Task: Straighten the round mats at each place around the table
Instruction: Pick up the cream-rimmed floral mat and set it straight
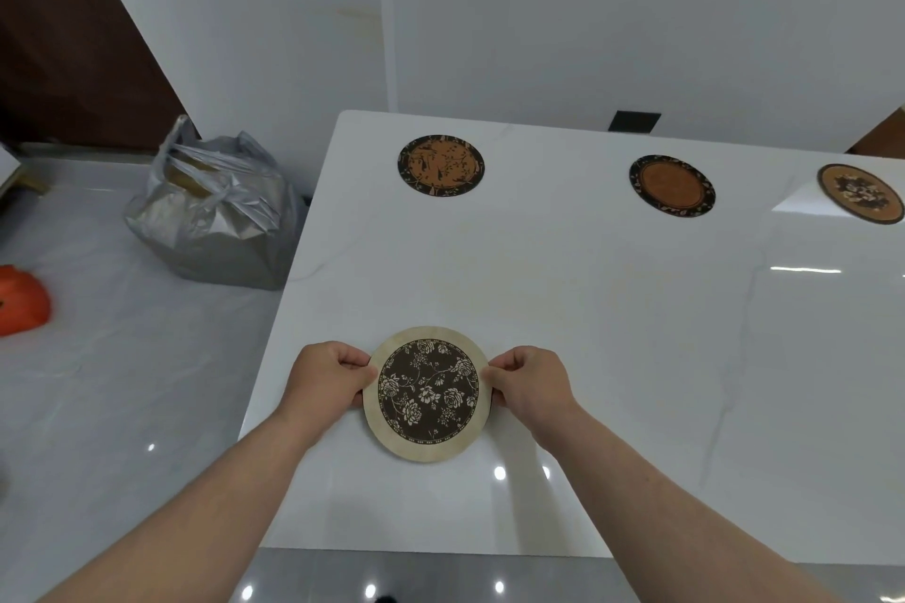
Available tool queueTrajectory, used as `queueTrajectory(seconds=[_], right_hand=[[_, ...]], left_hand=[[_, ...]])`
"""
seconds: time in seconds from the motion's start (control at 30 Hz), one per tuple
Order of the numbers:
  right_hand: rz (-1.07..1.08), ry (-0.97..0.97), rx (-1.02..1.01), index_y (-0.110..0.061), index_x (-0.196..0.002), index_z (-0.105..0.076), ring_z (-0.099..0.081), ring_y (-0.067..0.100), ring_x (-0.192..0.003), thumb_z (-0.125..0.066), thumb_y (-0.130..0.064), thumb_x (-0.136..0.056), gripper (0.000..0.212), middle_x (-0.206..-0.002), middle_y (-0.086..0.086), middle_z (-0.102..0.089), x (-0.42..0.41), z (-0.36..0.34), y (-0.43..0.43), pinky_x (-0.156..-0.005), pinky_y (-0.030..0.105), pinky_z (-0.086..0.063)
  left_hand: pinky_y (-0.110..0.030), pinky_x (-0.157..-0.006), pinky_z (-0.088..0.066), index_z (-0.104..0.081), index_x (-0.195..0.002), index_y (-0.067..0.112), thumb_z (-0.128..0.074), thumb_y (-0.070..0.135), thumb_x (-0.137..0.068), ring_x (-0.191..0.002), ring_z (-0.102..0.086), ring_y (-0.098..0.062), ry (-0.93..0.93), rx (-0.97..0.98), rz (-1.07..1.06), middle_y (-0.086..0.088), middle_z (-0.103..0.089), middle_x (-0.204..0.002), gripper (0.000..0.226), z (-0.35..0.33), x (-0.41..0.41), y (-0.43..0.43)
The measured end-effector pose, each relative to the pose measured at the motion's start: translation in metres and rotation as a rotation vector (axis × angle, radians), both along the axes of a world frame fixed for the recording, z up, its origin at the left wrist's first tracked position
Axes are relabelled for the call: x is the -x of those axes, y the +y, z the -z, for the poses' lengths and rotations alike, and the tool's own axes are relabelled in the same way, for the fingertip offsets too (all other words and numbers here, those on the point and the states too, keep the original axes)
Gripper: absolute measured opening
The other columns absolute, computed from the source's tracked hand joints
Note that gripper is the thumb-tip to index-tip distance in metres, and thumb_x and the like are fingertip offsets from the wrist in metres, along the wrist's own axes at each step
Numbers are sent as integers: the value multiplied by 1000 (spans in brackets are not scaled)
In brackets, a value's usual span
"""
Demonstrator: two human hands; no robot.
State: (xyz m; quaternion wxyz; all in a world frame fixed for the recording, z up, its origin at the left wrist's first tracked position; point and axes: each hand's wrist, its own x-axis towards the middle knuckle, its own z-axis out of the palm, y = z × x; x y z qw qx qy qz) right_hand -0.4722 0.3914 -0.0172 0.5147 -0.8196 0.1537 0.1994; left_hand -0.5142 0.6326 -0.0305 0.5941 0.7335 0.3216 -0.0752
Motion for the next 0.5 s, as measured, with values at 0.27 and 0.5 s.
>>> queueTrajectory(seconds=[0.27,0.5], right_hand=[[-250,-79,247,-18,-70,-68,-64,14,-70,-63,-15,-77,9,-69,-7,-68,1,11,0,-63,23,-51],[-941,-295,735,-20,-150,-18,-13,27,-145,-51,-80,-58,115,-159,5,-15,8,14,-29,-117,43,-15]], left_hand=[[-25,-61,-57,-66,-72,22,-70,4,-80,-67,-70,-18,-31,-133,198,1,-69,-72,20,7,8,9],[-39,-119,0,-9,-151,32,-56,85,-48,-147,7,-15,78,-896,972,12,-1,-158,125,13,21,37]])
